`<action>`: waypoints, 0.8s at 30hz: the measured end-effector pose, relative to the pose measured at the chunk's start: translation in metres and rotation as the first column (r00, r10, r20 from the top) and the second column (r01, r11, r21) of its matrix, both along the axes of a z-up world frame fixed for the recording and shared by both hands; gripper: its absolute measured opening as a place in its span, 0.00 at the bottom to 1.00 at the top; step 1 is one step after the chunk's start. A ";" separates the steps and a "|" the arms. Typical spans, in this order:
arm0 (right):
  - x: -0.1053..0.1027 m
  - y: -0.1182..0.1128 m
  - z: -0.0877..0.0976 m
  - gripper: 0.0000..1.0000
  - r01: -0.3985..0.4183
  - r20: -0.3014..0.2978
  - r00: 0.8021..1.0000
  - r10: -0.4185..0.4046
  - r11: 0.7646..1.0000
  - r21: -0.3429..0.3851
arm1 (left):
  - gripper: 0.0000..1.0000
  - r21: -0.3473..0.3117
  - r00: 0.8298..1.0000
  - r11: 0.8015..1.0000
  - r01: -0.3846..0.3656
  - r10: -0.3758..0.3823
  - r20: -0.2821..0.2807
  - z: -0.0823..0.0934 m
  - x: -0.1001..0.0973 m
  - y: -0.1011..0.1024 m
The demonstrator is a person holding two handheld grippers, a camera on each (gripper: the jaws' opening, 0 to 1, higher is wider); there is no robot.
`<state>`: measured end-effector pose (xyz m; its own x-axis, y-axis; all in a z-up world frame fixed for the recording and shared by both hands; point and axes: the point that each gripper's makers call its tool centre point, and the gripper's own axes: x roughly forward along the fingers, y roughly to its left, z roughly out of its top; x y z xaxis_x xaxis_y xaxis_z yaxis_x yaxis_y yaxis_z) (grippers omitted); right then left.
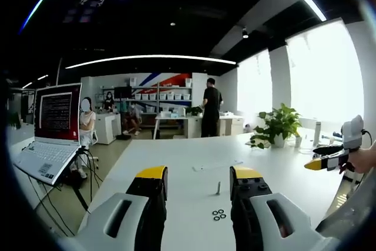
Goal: Place the washer onto the threaded stud by aligning its center hole with the stud, sliding it down to the base, and recovering from edge contact or off-axis alignment until the washer reaches the visible bottom stop.
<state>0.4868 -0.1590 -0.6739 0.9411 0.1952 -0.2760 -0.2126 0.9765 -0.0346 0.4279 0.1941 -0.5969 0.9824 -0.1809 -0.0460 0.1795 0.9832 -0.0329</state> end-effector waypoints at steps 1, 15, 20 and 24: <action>0.000 -0.001 0.000 0.85 0.001 0.000 1.000 -0.001 1.000 -0.001 | 0.41 0.006 1.000 1.000 0.002 -0.002 0.001 0.000 0.000 -0.001; 0.005 -0.008 -0.006 0.85 0.008 -0.007 1.000 -0.008 1.000 -0.001 | 0.41 0.022 1.000 1.000 0.013 -0.013 -0.001 -0.002 0.003 -0.005; 0.007 -0.006 -0.010 0.84 0.006 -0.014 1.000 -0.006 1.000 -0.002 | 0.41 0.026 1.000 1.000 0.017 -0.017 -0.001 -0.003 0.004 -0.008; 0.010 -0.003 -0.013 0.84 0.002 -0.016 1.000 -0.002 1.000 0.000 | 0.41 0.027 1.000 0.999 0.021 -0.021 0.000 -0.003 0.003 -0.011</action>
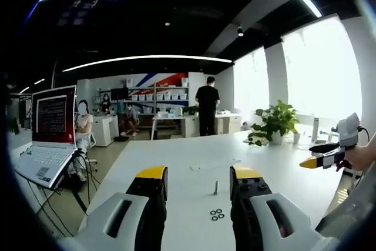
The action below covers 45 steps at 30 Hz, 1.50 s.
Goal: Place the washer onto the threaded stud by aligning its center hole with the stud, sliding it down to the base, and recovering from edge contact or off-axis alignment until the washer reaches the visible bottom stop.
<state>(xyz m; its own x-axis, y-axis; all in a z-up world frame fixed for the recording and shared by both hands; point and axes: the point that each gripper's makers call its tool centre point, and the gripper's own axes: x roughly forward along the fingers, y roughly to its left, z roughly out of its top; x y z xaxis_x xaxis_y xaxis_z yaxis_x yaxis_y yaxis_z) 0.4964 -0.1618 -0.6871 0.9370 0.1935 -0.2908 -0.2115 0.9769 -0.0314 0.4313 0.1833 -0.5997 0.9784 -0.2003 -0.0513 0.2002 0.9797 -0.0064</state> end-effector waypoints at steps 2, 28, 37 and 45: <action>0.001 0.001 -0.004 0.84 -0.001 -0.007 1.000 0.001 1.000 0.000 | 0.41 0.003 1.000 1.000 0.004 -0.004 0.001 0.001 0.000 -0.001; 0.014 -0.004 -0.024 0.82 0.009 -0.029 1.000 -0.009 1.000 0.000 | 0.41 0.009 1.000 1.000 0.015 -0.015 0.006 0.002 0.005 -0.010; 0.022 -0.014 -0.034 0.81 0.025 -0.036 0.999 -0.025 1.000 0.004 | 0.41 0.014 1.000 1.000 0.018 -0.018 -0.005 -0.002 0.004 -0.013; 0.026 -0.020 -0.041 0.80 0.043 -0.044 0.998 -0.042 0.999 0.009 | 0.41 0.021 1.000 1.000 0.020 -0.020 -0.014 -0.006 0.006 -0.015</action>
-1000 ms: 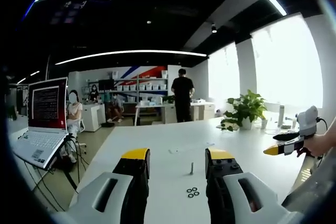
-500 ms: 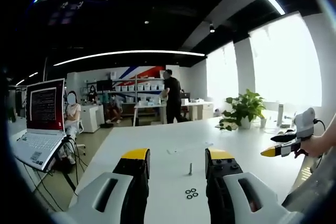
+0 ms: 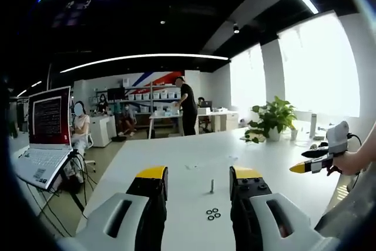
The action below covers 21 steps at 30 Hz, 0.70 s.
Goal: Place the washer onto the threaded stud by aligning its center hole with the stud, sliding it down to the base, and recovering from edge contact or off-axis alignment until the washer reaches the visible bottom stop.
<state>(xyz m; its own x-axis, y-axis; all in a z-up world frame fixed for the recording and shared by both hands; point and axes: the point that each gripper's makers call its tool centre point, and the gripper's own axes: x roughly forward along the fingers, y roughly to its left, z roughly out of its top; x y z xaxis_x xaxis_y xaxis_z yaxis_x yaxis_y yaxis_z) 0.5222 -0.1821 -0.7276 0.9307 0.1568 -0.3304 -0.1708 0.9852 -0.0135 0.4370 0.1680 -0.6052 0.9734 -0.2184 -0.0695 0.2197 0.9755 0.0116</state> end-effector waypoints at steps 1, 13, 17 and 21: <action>0.001 0.000 -0.001 0.80 0.002 -0.002 1.000 -0.002 1.000 0.000 | 0.41 0.002 1.000 1.000 -0.001 0.001 0.000 0.000 0.000 0.000; 0.011 0.001 -0.021 0.78 -0.002 -0.026 1.000 0.002 1.000 0.001 | 0.41 -0.002 1.000 1.000 0.013 -0.013 -0.011 -0.007 0.007 -0.011; 0.015 0.004 -0.031 0.77 -0.008 -0.039 0.999 0.008 1.000 0.000 | 0.41 -0.001 1.000 1.000 0.017 -0.017 -0.013 -0.008 0.009 -0.015; 0.018 0.008 -0.039 0.76 -0.018 -0.049 0.999 0.018 1.000 0.003 | 0.41 0.002 1.000 1.000 0.022 -0.022 -0.016 -0.008 0.009 -0.017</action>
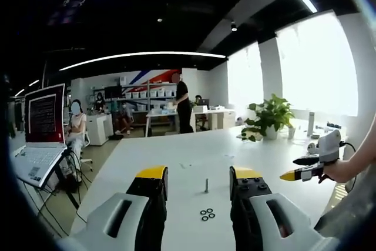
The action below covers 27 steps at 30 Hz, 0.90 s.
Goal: Place the washer onto the threaded stud by aligning its center hole with the stud, sliding it down to the base, and recovering from edge contact or off-axis alignment until the washer reaches the visible bottom stop.
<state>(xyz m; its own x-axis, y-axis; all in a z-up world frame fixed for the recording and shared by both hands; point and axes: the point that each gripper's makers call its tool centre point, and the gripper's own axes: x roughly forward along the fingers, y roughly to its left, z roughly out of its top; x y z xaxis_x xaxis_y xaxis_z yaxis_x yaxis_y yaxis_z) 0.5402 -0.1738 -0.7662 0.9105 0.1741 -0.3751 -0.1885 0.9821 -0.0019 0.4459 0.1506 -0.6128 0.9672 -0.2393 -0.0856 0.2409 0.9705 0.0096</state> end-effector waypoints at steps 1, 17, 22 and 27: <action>0.000 0.002 0.000 0.76 -0.005 0.001 1.000 0.005 1.000 0.002 | 0.41 0.003 1.000 1.000 0.002 -0.002 0.001 0.000 0.000 -0.001; 0.003 0.020 -0.023 0.71 -0.053 -0.025 0.998 0.053 0.999 -0.007 | 0.41 0.005 1.000 1.000 -0.001 0.001 0.000 0.001 0.001 -0.002; 0.002 0.025 -0.031 0.69 -0.064 -0.034 0.997 0.064 0.998 -0.005 | 0.41 0.008 1.000 1.000 0.002 -0.002 -0.004 -0.002 0.001 -0.004; 0.002 0.026 -0.038 0.67 -0.065 -0.043 0.997 0.065 0.998 0.002 | 0.41 0.008 1.000 1.000 0.004 -0.004 -0.010 -0.005 0.003 -0.005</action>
<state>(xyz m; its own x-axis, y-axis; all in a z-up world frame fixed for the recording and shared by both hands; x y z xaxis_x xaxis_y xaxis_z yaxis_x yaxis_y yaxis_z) 0.5425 -0.1474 -0.8043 0.8801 0.2326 -0.4140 -0.2520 0.9677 0.0079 0.4486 0.1456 -0.6179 0.9653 -0.2426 -0.0969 0.2451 0.9694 0.0148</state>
